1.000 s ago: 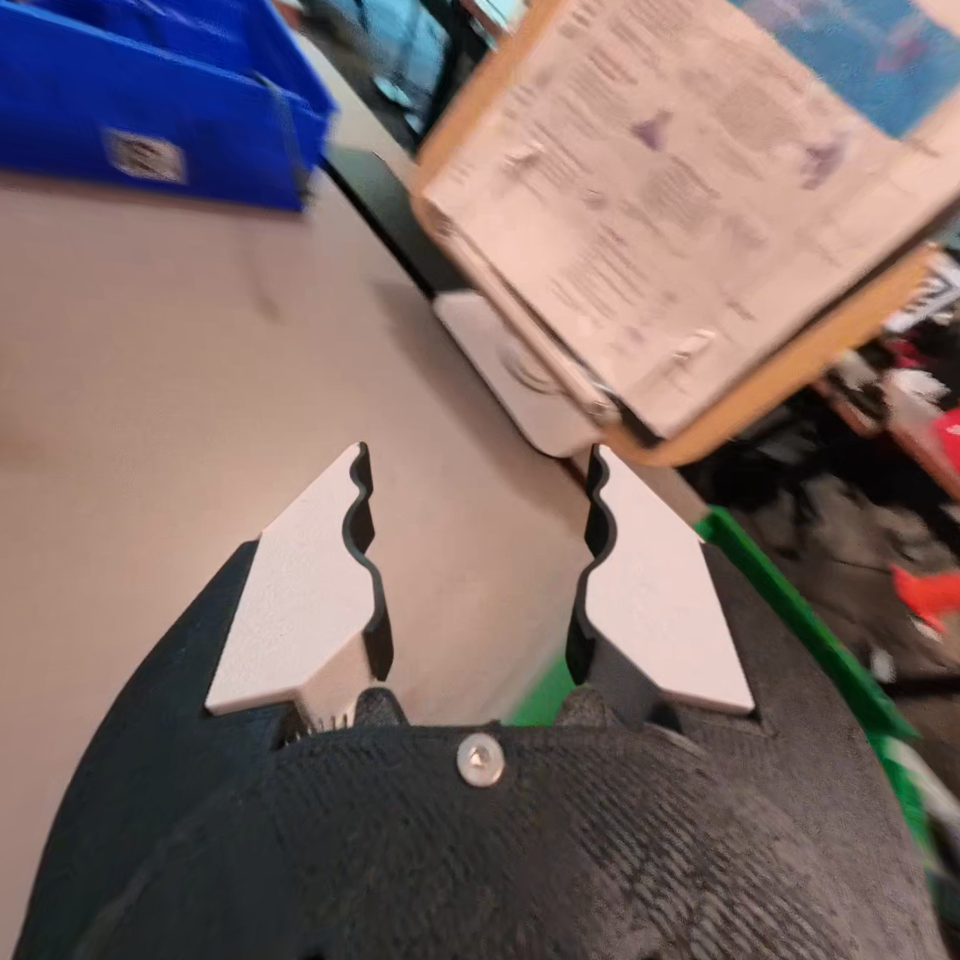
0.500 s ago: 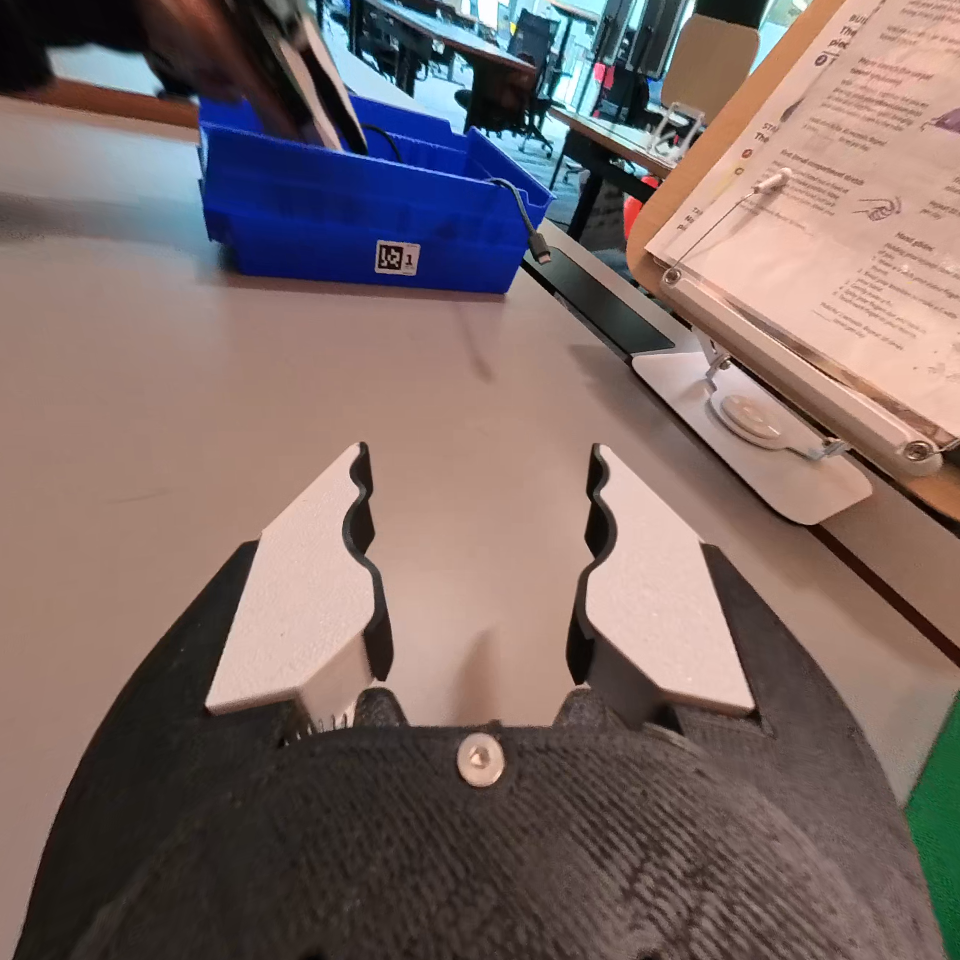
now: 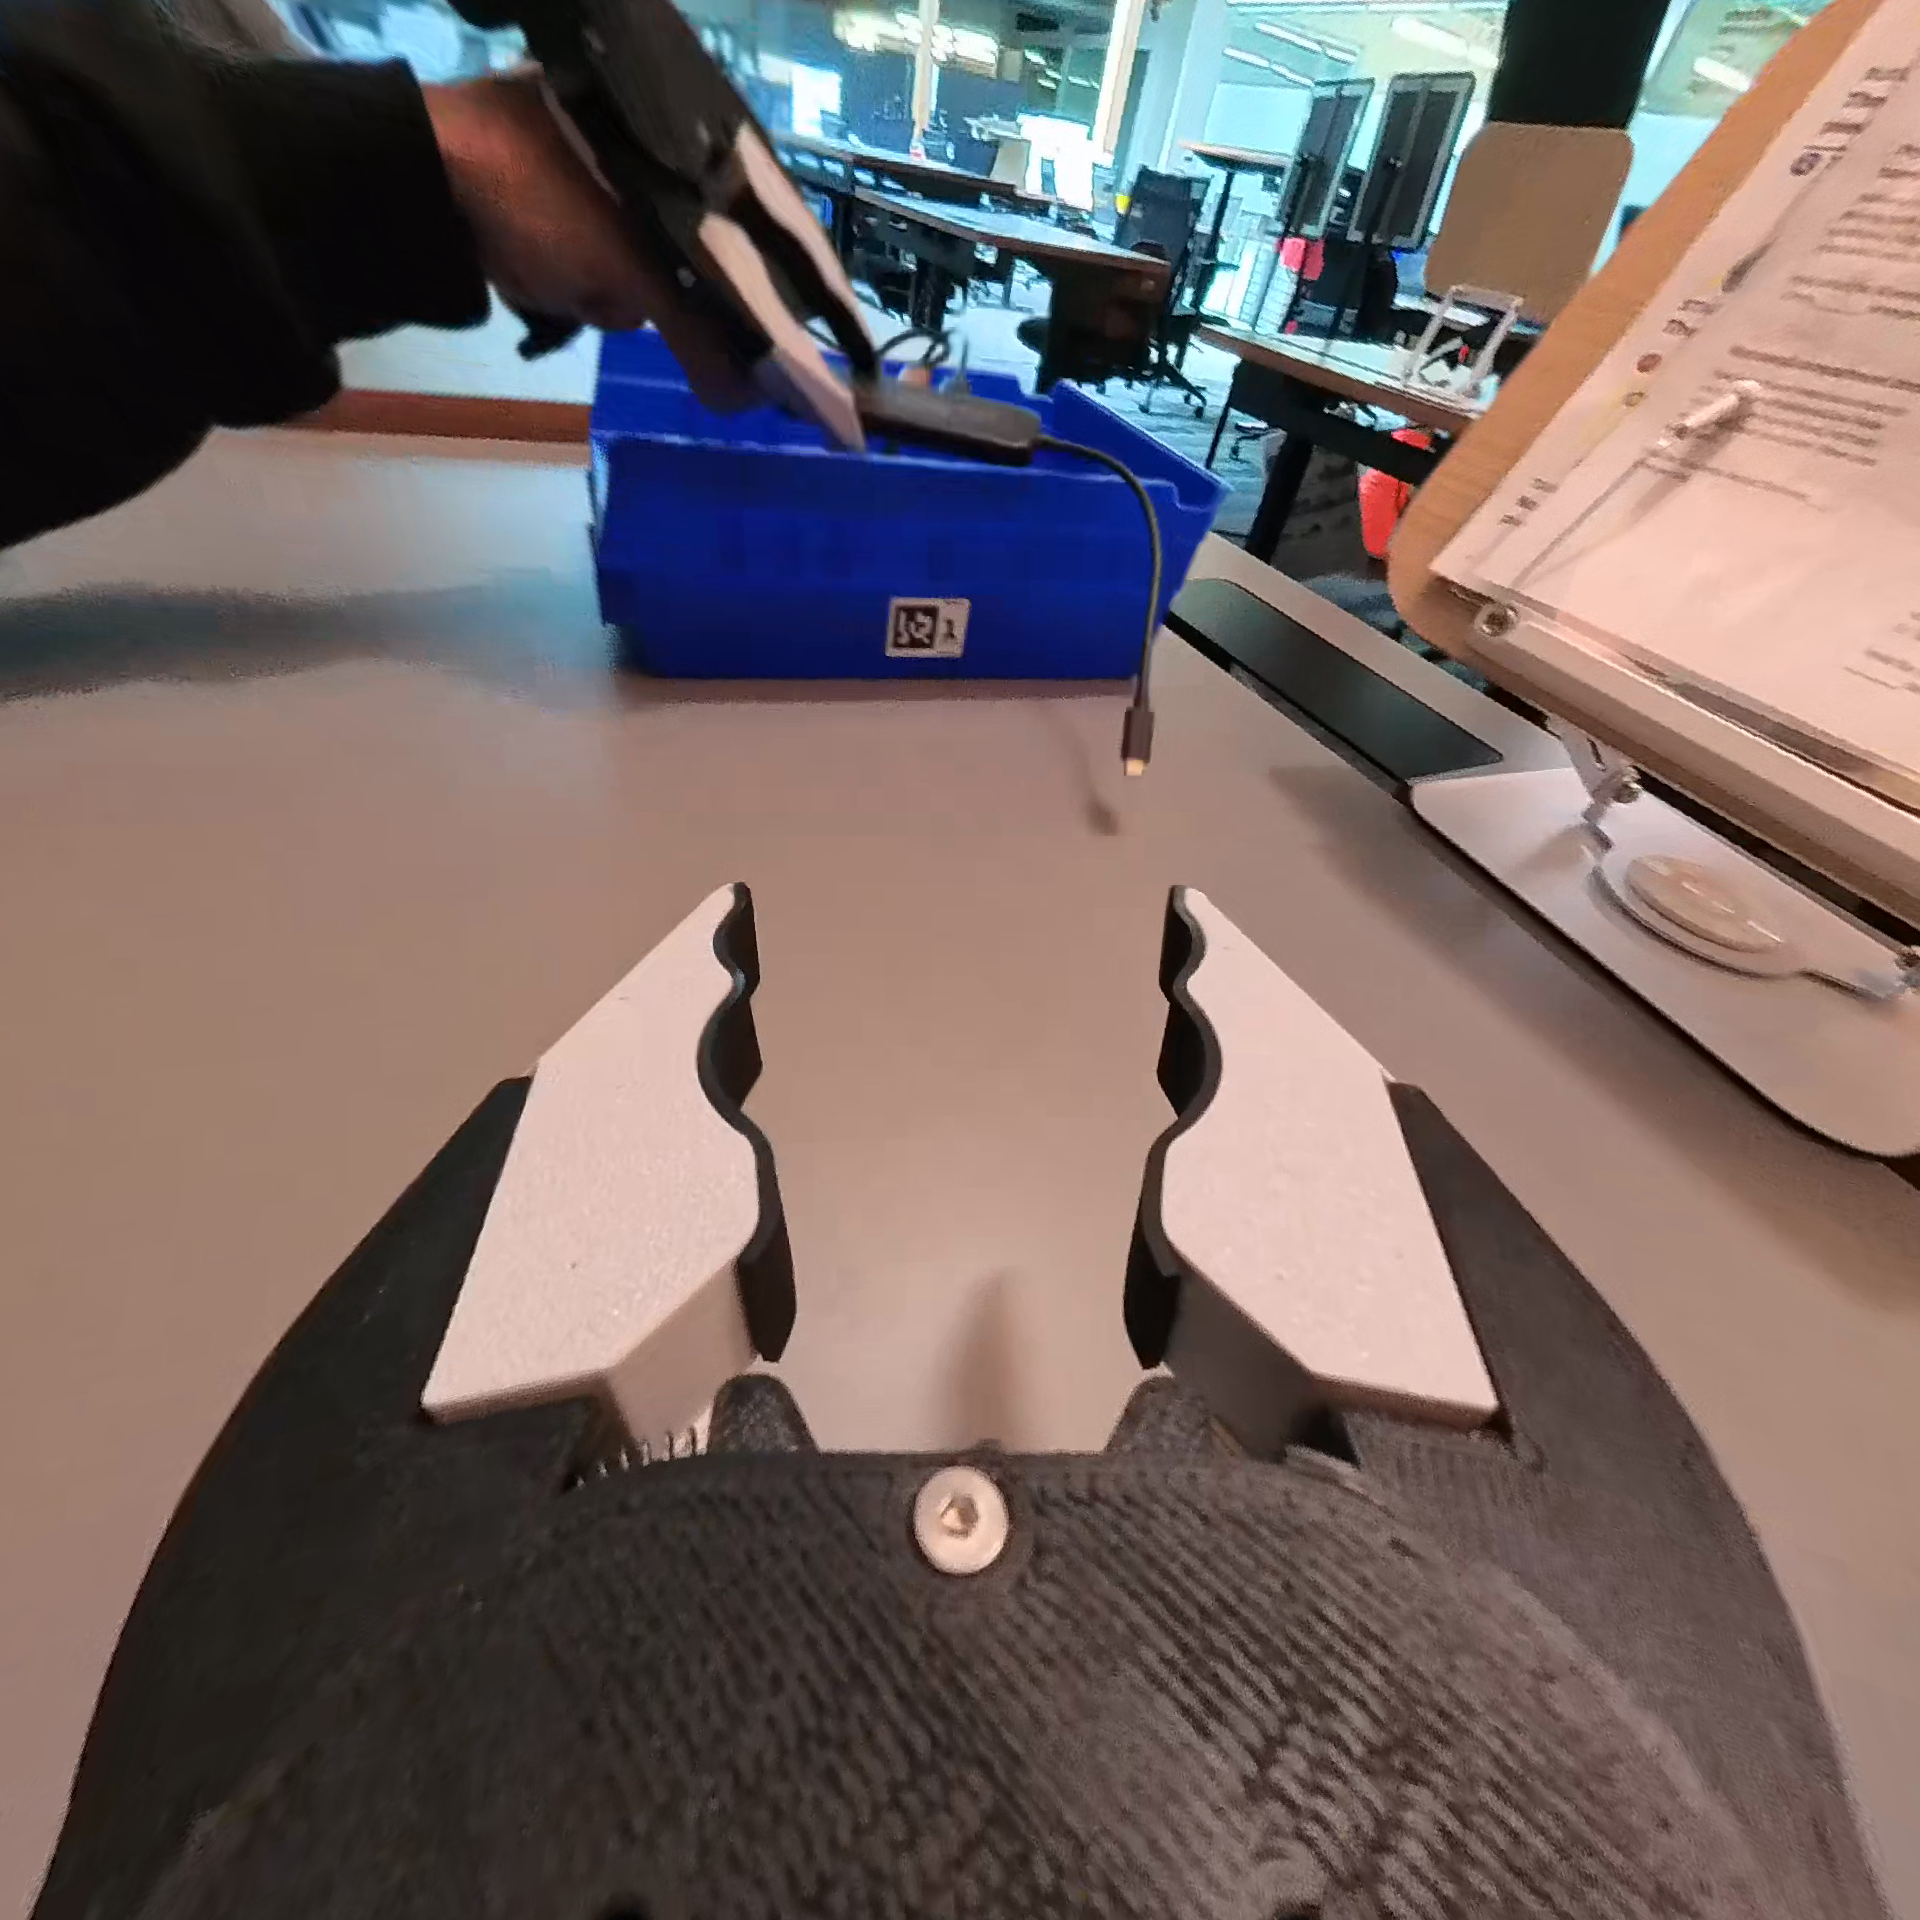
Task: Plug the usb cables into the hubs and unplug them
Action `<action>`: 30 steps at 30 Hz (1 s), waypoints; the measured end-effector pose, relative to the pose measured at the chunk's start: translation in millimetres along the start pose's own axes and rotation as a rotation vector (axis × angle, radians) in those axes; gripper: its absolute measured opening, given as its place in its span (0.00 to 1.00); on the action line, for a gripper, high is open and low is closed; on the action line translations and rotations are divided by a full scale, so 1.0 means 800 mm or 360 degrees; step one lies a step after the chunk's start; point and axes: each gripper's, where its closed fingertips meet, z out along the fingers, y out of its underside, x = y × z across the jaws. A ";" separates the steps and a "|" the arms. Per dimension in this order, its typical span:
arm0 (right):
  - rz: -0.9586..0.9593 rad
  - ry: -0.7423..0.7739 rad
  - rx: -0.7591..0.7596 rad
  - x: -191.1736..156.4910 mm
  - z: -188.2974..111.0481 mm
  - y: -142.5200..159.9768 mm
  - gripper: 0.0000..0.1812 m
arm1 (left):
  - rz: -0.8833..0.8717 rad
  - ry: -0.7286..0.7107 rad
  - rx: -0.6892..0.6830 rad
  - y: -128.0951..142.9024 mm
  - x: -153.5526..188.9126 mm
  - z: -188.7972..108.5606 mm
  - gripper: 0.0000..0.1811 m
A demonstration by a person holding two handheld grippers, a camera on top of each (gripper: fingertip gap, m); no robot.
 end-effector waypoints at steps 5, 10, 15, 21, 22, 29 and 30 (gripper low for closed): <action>0.0091 -0.0031 0.0125 -0.005 0.005 -0.023 0.43 | 0.0516 -0.0551 0.0352 -0.095 -0.022 -0.115 0.23; 0.0078 0.0018 0.0256 -0.001 -0.015 -0.058 0.45 | 0.1114 -0.0825 0.0712 -0.164 0.063 -0.192 0.23; -0.0337 0.0284 0.0280 0.005 -0.068 -0.122 0.50 | 0.1626 -0.0696 0.1059 -0.186 0.195 -0.209 0.23; -0.0250 -0.0250 -0.0030 -0.027 -0.069 -0.090 0.42 | 0.1902 -0.0427 0.1362 -0.173 0.307 -0.205 0.23; -0.0208 -0.0360 -0.0070 -0.038 -0.070 -0.080 0.38 | 0.1917 -0.0422 0.1413 -0.172 0.316 -0.207 0.23; -0.0354 -0.0648 -0.0102 -0.085 -0.072 -0.056 0.12 | 0.2084 -0.0321 0.1517 -0.169 0.343 -0.213 0.23; -0.0367 -0.0651 -0.0091 -0.086 -0.072 -0.057 0.11 | 0.2096 -0.0338 0.1525 -0.170 0.341 -0.213 0.23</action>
